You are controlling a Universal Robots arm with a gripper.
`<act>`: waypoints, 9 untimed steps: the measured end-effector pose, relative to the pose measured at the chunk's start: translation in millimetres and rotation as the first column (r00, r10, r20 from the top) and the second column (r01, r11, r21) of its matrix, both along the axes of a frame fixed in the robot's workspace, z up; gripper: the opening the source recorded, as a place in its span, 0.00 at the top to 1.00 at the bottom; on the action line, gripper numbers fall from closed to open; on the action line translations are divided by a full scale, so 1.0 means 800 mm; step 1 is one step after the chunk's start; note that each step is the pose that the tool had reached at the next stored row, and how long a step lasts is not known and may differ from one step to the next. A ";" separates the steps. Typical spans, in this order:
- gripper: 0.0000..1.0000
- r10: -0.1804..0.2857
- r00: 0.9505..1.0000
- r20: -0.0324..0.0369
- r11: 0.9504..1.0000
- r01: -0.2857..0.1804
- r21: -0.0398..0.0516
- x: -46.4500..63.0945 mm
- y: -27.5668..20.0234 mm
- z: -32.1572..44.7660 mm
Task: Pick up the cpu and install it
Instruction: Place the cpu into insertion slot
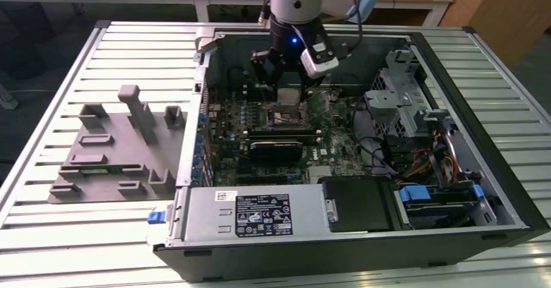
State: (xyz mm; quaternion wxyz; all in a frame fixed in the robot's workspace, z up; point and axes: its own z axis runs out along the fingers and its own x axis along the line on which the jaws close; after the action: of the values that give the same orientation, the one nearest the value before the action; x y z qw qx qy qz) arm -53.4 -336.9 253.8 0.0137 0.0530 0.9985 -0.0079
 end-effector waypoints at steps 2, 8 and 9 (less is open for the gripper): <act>0.45 -0.027 1.000 0.000 1.000 0.027 0.000 0.000 0.0000 0.0000; 0.45 -0.112 0.994 0.000 0.994 0.112 0.000 0.000 0.0000 0.0000; 0.45 -0.125 0.992 0.000 0.992 0.125 0.000 0.000 0.0000 0.0000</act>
State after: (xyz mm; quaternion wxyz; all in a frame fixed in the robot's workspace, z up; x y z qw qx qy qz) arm -53.4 -336.9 253.8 0.0131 0.1154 0.9932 -0.0088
